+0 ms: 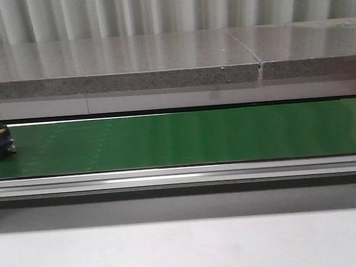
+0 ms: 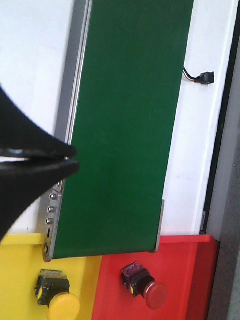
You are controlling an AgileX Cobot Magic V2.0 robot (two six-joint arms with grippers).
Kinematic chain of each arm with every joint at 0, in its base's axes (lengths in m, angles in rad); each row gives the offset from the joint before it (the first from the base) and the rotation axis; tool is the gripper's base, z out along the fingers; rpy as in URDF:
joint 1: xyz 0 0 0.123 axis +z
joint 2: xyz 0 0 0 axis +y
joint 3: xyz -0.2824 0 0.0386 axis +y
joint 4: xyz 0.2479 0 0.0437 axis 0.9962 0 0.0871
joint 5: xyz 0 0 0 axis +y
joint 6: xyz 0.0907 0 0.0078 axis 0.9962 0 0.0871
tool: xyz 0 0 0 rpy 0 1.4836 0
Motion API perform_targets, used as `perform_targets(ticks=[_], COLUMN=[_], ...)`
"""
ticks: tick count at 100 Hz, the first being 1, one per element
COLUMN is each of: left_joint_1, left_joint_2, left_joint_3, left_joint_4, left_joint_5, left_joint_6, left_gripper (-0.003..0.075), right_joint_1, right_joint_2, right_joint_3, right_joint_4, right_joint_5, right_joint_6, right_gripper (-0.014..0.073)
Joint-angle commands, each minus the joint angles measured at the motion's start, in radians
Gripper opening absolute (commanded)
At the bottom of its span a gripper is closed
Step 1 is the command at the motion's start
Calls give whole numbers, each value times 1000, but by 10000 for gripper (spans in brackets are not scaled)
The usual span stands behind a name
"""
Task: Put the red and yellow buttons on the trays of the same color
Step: 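Lower the red button onto the green belt and open the left gripper, then grasp a yellow push-button from the table with the left gripper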
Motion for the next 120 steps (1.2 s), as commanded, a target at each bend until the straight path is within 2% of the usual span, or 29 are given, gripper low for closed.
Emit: perform_targets(ticks=[1, 30, 58, 120], left_joint_1=[18, 20, 72, 76], left_joint_2=[15, 140, 241, 470], left_joint_3=[-16, -19, -35, -208], left_joint_4=[-15, 8, 8, 8], left_joint_5=[-72, -141, -166, -146], left_joint_6=[-12, -12, -38, -38], left_gripper=[587, 587, 587, 586], right_joint_1=[4, 4, 4, 4], right_joint_2=[0, 0, 0, 0], right_joint_3=[-25, -25, -25, -25], right_joint_4=[1, 1, 1, 1], right_joint_5=[-61, -61, -61, -61], right_joint_6=[-11, -11, -11, -11], right_gripper=[-69, -69, -69, -69])
